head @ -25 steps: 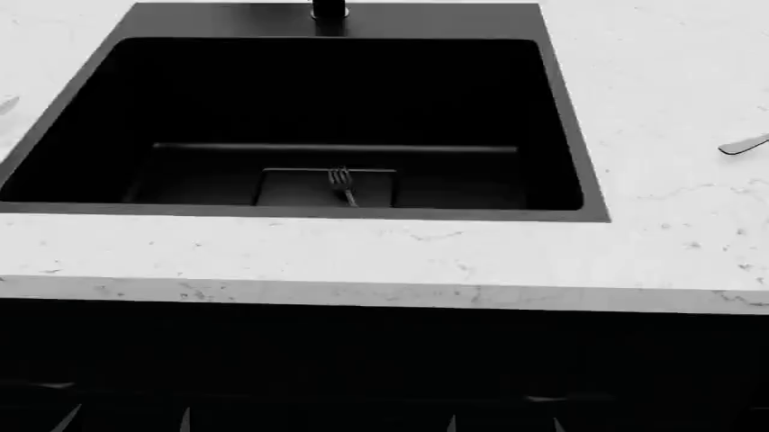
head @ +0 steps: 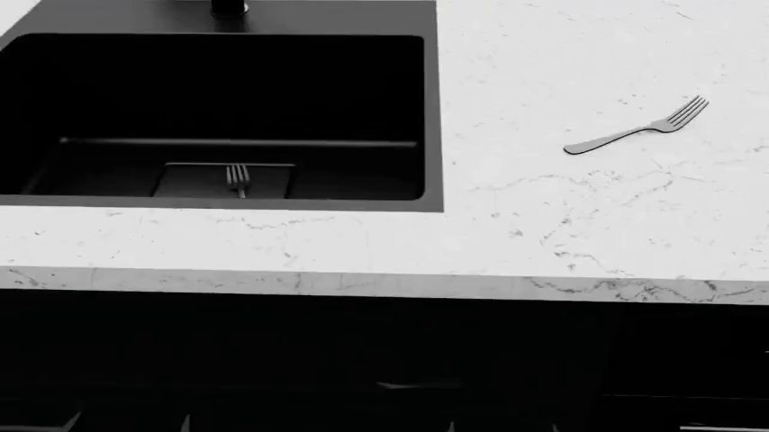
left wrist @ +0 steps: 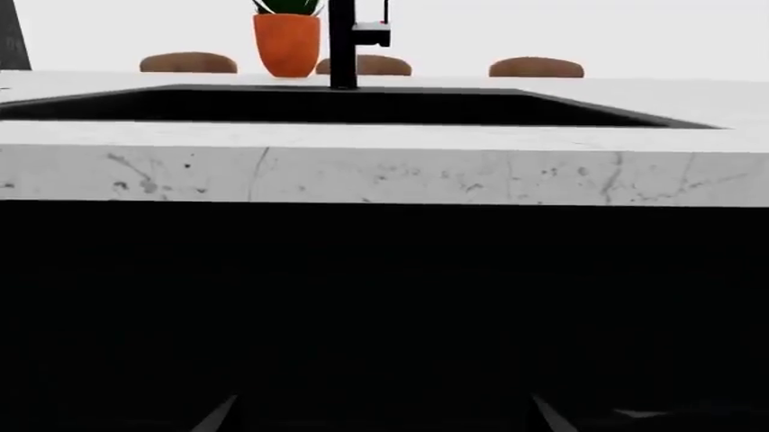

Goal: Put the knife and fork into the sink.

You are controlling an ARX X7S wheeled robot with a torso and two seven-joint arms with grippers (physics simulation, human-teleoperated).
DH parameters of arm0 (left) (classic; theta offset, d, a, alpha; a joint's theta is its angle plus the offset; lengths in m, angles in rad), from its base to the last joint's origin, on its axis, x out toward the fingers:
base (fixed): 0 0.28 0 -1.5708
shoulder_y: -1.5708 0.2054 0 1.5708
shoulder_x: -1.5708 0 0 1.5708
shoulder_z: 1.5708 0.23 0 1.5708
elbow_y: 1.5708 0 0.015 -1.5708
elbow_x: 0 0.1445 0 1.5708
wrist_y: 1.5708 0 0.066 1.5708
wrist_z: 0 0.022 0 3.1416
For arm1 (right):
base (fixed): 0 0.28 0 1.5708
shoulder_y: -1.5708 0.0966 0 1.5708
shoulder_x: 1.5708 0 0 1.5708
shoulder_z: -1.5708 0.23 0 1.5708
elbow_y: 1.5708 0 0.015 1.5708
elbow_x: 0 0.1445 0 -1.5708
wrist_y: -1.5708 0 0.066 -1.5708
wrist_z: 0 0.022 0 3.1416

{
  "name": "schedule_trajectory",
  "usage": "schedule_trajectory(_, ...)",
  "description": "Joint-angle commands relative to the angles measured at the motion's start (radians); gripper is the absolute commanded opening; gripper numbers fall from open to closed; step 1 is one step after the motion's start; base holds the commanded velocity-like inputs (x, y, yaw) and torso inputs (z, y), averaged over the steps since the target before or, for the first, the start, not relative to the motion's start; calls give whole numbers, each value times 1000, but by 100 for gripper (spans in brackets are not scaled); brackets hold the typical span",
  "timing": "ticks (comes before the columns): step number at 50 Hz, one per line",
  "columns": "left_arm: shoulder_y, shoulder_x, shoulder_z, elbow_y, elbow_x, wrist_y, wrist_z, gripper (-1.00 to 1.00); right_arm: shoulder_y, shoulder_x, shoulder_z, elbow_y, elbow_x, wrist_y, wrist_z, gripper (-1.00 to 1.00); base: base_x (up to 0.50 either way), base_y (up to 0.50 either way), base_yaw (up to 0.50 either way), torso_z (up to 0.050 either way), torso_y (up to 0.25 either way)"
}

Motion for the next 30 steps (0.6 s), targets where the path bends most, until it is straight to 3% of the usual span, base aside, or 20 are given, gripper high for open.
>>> schedule_trajectory(1, 0, 0, 0, 0, 0, 0, 0, 100, 0, 0, 0, 0, 0, 0, 0, 100, 0, 0, 0, 0, 0)
schedule_trajectory(2, 0, 0, 0, 0, 0, 0, 0, 100, 0, 0, 0, 0, 0, 0, 0, 100, 0, 0, 0, 0, 0)
schedule_trajectory(3, -33, 10, -8, -332, 54, 133, 12, 100, 65, 33, -45, 605, 36, -337, 41, 100, 0, 0, 0, 0, 0)
schedule_trajectory(4, -1, 8, -9, -182, 4, -13, 9, 100, -2, -46, 54, 455, -36, -187, -52, 100, 0, 0, 0, 0, 0)
schedule_trajectory(5, -2, 6, -6, -32, 4, -16, 7, 100, -1, -40, 49, 305, -24, -37, -43, 100, 0, 0, 0, 0, 0)
schedule_trajectory(7, -2, 3, 0, 5, 5, -14, 3, 100, -2, -31, 38, 5, -24, -3, -26, 100, 0, 0, 0, 0, 0)
schedule_trajectory(14, -3, -11, 14, 51, -1, -52, -13, 100, -18, -8, 10, -35, -33, -13, 11, 100, 0, 0, 0, 0, 0)
schedule_trajectory(20, 18, -31, 17, 203, -14, -108, -24, 100, -53, 13, -18, -222, -80, 58, 41, 100, 0, 0, 0, 0, 0)
schedule_trajectory(24, 3, -45, 22, 402, -23, -334, -54, 100, -72, 23, -25, -405, -81, 123, 42, 100, 0, 0, 0, 0, 0)
schedule_trajectory(28, -130, -73, 7, 596, -104, -707, -58, 100, -9, 39, -11, -584, -31, 357, 18, 100, 0, 0, 0, 0, 0)
schedule_trajectory(30, -196, -71, -34, 650, -146, -811, -63, 100, 40, 48, 0, -664, -2, 478, 6, 100, 0, 0, 0, 0, 0)
